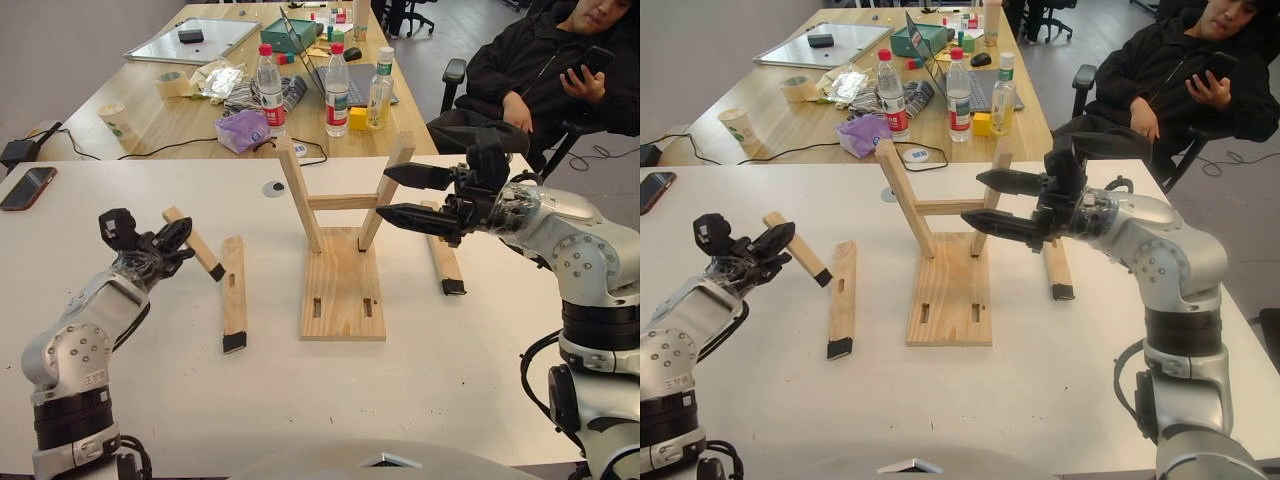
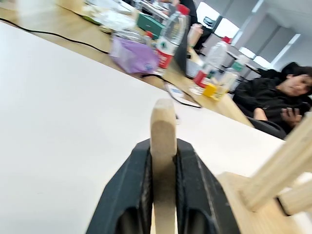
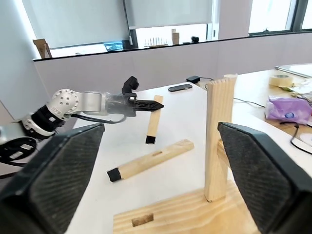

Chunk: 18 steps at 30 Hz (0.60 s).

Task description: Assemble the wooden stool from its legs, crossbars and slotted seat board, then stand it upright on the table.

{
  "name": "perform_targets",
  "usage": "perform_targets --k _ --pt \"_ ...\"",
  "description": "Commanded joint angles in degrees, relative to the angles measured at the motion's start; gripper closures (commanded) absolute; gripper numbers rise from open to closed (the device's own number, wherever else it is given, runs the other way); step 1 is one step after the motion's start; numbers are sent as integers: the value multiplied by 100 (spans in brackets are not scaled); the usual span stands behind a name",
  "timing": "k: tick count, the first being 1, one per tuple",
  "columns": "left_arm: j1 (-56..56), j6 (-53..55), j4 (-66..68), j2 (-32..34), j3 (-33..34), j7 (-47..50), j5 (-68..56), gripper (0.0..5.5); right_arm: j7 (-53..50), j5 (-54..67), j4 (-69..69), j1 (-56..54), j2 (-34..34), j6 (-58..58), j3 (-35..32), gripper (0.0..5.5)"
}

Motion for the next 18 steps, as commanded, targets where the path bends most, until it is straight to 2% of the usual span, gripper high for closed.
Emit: perform_targets --k 1,3,10,18 --pt "-69 -265 232 -174 -9 -203 298 511 -28 -160 62 72 -75 -185 51 44" --pt "-141 -239 270 -323 -43 -199 307 511 -30 -242 137 88 -66 -251 94 12" --pt "-230 -84 171 -785 177 5 6 511 -49 -340 309 87 -48 -352 103 12" --pt "-14 -514 546 -1299 -107 88 739 511 -45 -445 489 41 -20 -436 95 12"
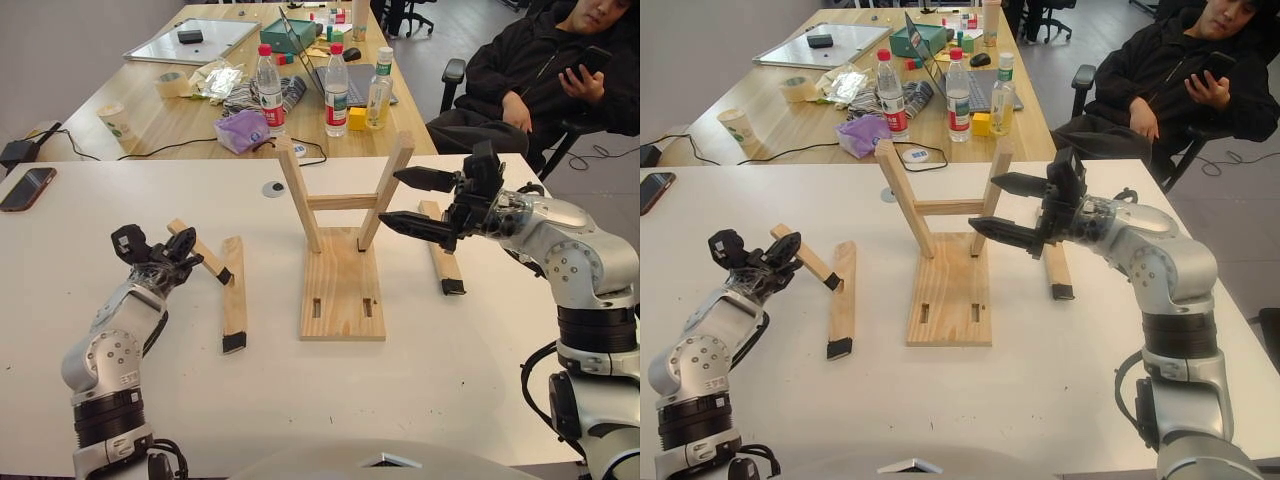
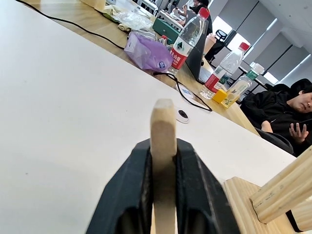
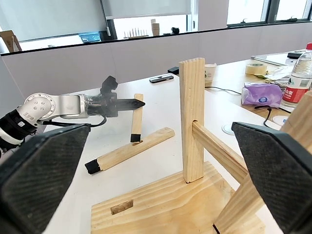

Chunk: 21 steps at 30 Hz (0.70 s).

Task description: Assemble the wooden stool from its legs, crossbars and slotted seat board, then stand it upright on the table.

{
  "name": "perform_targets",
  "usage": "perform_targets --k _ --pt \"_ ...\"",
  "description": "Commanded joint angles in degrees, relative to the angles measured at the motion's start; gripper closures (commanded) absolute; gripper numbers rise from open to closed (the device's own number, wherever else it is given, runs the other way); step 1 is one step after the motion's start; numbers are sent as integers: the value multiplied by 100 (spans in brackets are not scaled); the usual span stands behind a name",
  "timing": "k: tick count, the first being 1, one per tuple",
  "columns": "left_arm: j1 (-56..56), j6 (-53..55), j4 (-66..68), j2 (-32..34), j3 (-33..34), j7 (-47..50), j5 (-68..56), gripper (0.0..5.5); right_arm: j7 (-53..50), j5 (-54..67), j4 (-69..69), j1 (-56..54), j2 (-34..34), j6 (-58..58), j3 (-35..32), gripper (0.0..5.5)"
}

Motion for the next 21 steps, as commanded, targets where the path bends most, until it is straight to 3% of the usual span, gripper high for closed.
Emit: perform_targets --k 1,9,16,21 --pt "116 -270 345 -313 -112 97 393 511 -2 -63 88 -55 -25 -75 38 12" --pt "340 -334 -138 -97 -566 437 1386 511 -22 -172 4 46 -71 -168 86 12" --pt "670 -375 -818 -294 -1250 927 2378 511 -175 -114 -170 233 -95 -181 -42 12" --pt "2042 -2856 -1060 -308 -1938 567 3858 511 -294 -66 -199 264 -59 -227 -177 12"
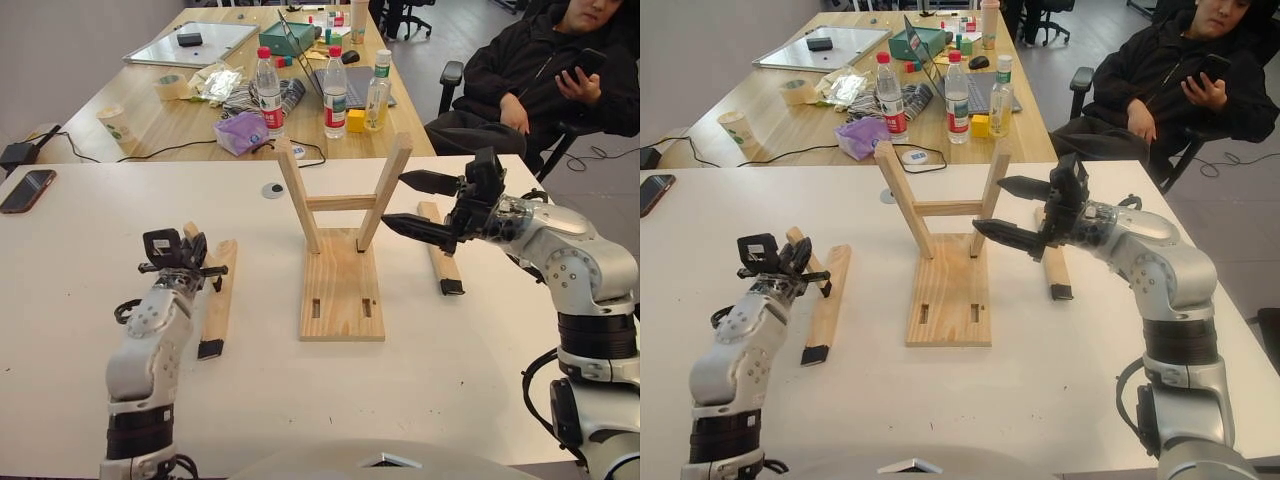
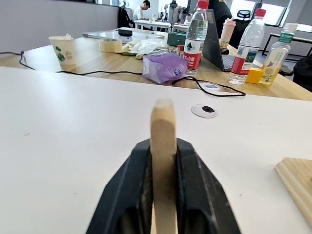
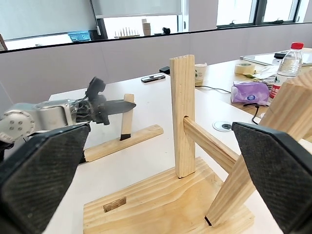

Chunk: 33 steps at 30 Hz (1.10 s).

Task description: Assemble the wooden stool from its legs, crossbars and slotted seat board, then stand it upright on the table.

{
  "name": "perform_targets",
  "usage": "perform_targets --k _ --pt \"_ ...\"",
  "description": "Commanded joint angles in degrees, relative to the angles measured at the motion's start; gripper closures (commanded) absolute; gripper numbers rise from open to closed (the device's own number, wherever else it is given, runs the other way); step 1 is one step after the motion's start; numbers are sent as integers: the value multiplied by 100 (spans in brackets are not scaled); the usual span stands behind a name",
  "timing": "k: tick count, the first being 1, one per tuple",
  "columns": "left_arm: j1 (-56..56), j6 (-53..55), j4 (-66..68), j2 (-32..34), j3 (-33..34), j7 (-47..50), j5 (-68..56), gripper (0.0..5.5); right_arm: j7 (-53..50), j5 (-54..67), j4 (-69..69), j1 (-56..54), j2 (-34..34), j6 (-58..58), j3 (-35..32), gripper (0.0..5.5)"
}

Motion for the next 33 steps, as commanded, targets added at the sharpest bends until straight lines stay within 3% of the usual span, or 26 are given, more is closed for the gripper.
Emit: perform_targets --k 1,4,8,14,20,25,33 --pt "1328 -1840 213 -125 -335 -198 992 511 -94 7 -79 25 -68 -49 -124 12" --pt "2000 -2932 615 -380 -289 -99 1373 511 -114 0 -39 -44 -71 -63 -127 12" --pt "2287 -3449 1440 -697 20 -17 1215 511 -128 73 -65 -206 2 4 -96 12" --pt "2346 -3654 1537 -850 459 -93 841 511 -136 95 18 -311 24 1 -93 12" --pt "2601 -3839 1921 -1066 399 -202 978 511 -138 56 54 -295 34 -44 -78 12" --pt "2042 -3701 1823 -902 355 -309 970 511 -179 21 67 -283 75 -89 -52 12" --pt "2633 -3821 2130 -1234 460 -177 947 511 -148 41 59 -244 14 -84 -32 12"
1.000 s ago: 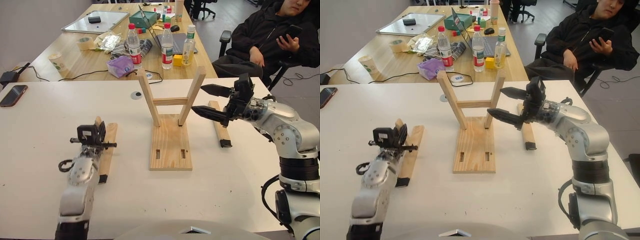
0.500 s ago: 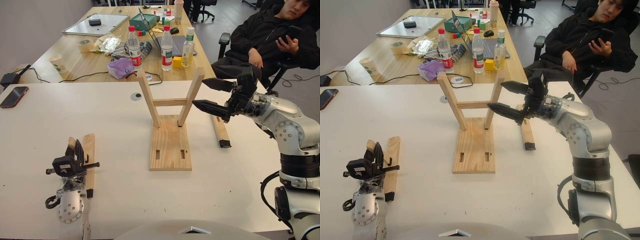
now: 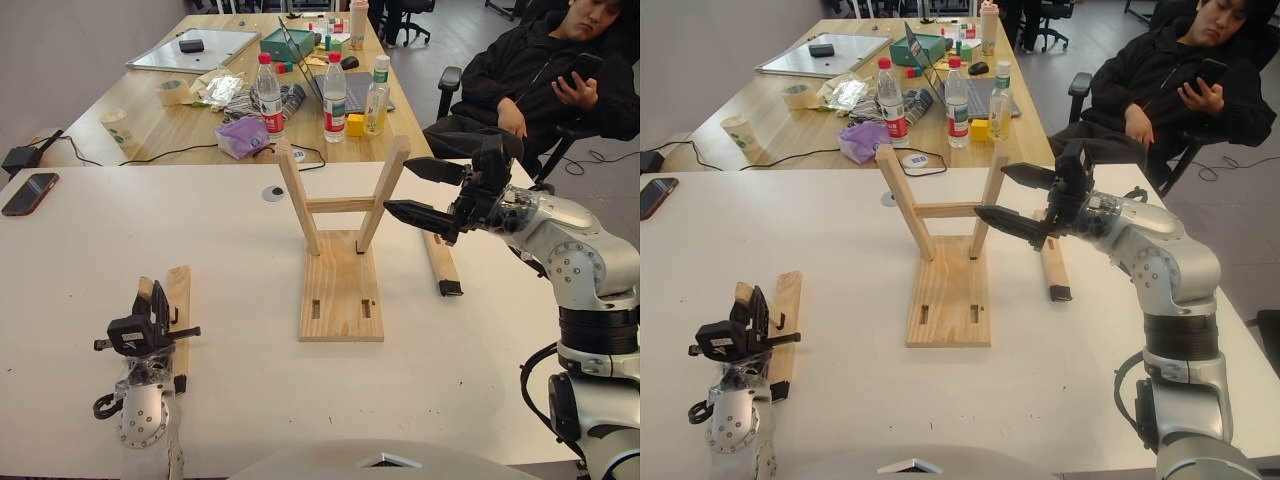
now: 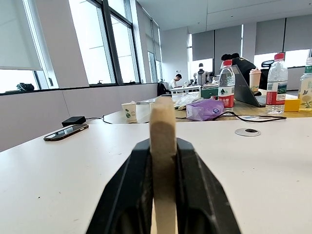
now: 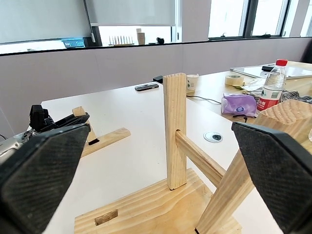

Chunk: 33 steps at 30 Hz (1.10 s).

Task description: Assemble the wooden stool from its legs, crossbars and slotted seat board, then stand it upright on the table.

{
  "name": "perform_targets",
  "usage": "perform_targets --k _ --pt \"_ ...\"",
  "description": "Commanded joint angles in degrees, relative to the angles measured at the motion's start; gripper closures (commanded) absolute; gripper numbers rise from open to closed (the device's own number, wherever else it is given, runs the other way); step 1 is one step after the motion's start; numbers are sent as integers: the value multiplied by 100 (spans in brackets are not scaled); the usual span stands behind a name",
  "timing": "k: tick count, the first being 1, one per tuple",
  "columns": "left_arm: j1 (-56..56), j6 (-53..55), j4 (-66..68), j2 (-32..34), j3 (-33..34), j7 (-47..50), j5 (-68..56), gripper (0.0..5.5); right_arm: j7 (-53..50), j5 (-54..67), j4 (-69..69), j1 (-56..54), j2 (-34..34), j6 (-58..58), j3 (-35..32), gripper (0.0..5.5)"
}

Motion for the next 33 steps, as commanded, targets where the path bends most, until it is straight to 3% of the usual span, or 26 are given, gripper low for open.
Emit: perform_targets --k 1,10,14,20,29,33 --pt "746 663 832 -344 -71 50 44 511 24 -26 0 -75 -9 -46 38 12" --pt "548 879 905 -229 20 224 304 511 51 -59 46 -131 -25 -84 71 12" --pt "446 929 939 -213 37 178 232 435 36 -68 61 -148 -20 -98 64 10" --pt "504 1134 795 -164 -4 55 201 435 24 -51 40 -142 -17 -116 60 10" --pt "1676 2115 -1380 313 76 -679 -156 435 -165 58 -341 269 -31 -85 -68 10" --pt "1426 2555 -2311 522 159 -775 -292 435 -315 114 -598 565 18 -68 -131 10"
